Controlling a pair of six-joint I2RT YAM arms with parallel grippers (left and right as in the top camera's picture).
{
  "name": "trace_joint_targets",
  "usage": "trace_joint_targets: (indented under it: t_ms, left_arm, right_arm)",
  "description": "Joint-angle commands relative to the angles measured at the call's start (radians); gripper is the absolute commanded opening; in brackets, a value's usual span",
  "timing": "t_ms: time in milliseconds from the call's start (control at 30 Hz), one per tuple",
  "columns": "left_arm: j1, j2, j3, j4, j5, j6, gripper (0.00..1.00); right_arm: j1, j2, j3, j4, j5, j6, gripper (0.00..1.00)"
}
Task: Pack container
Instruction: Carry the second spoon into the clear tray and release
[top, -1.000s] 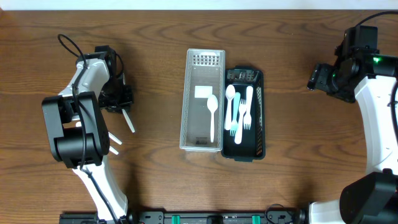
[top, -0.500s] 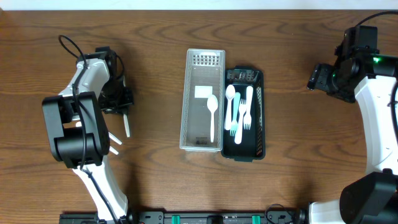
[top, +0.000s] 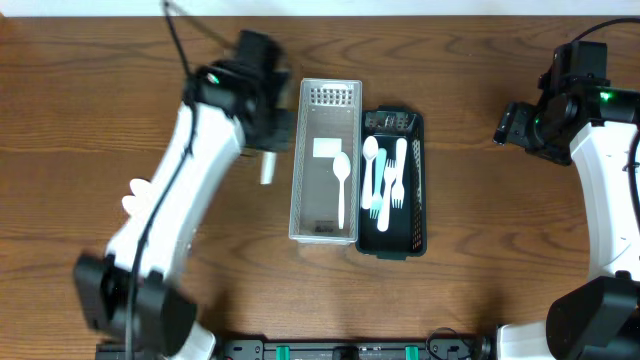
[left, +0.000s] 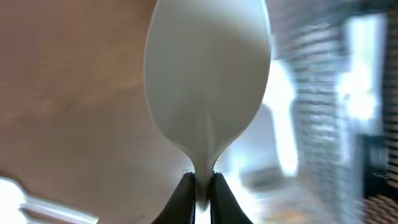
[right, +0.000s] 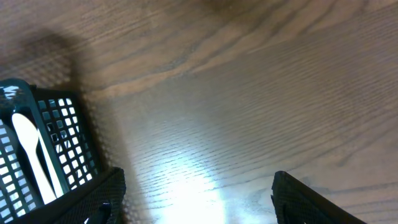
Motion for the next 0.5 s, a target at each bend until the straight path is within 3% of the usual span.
trace_joint_targets:
  t_ms: [0, 133, 267, 467]
  left_arm:
    - [-0.109, -0.026, -0.001, 0.023, -0.002, -0.021, 0.07]
    - [-0.188, 0.007, -0.007, 0.051, -0.002, -0.042, 0.07]
    - [-0.198, 0.088, -0.008, 0.069, -0.002, -0.112, 0.07]
    - [-0.198, 0.226, -0.008, 0.072, 0.000, -0.126, 0.08]
  right_arm:
    - [0.005, 0.005, -0.005, 0.000, -0.003, -0.013, 0.79]
    - [0.005, 0.005, -0.005, -0.001, -0.003, -0.013, 0.78]
    - [0.005, 0.005, -0.005, -0.001, -0.003, -0.013, 0.78]
    - [0.005, 0.005, -0.005, -0.001, -0.003, -0.013, 0.79]
